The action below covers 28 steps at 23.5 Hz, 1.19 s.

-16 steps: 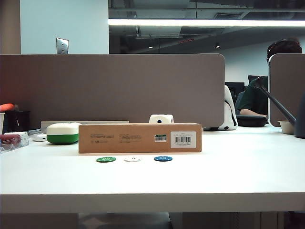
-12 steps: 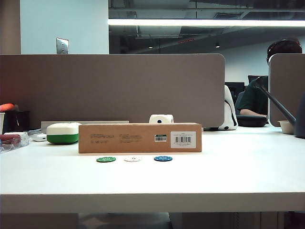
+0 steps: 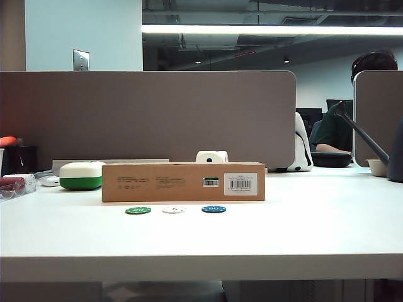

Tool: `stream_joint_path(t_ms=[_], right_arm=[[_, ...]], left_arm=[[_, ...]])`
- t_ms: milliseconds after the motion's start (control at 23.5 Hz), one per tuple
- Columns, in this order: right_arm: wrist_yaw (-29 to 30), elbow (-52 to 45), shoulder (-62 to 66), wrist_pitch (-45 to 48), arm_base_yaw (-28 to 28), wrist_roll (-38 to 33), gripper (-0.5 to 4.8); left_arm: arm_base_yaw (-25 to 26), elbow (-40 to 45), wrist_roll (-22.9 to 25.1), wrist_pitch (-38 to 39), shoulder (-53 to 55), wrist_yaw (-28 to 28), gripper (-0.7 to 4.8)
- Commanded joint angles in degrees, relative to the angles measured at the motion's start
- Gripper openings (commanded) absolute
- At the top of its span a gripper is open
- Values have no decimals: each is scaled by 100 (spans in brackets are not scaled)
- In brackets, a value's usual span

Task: Push the chip with the lowest value in the row forward next to the rectangular box.

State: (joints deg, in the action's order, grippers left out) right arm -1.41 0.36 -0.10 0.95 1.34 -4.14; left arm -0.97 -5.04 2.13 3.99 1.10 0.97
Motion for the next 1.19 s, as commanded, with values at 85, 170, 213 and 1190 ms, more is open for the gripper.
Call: stream_joint_path(t_ms=[85,170,213,1190], right_arm=[[9,-28,-2,20,0,-297,-6],[7,-28,-2,-4,0,-461,-6],[9,-28,-2,-28,0,-581,-6],[1102,35,2,382,4,-3733,-6]], left_arm=[[-529,-262,44,568,496,33,-5],[-938,-385,44,560,881,33,-5],[-1150,-446,44,557,1078,31,-5],[-3213,-1641,44,-151,4664,-7,-5]])
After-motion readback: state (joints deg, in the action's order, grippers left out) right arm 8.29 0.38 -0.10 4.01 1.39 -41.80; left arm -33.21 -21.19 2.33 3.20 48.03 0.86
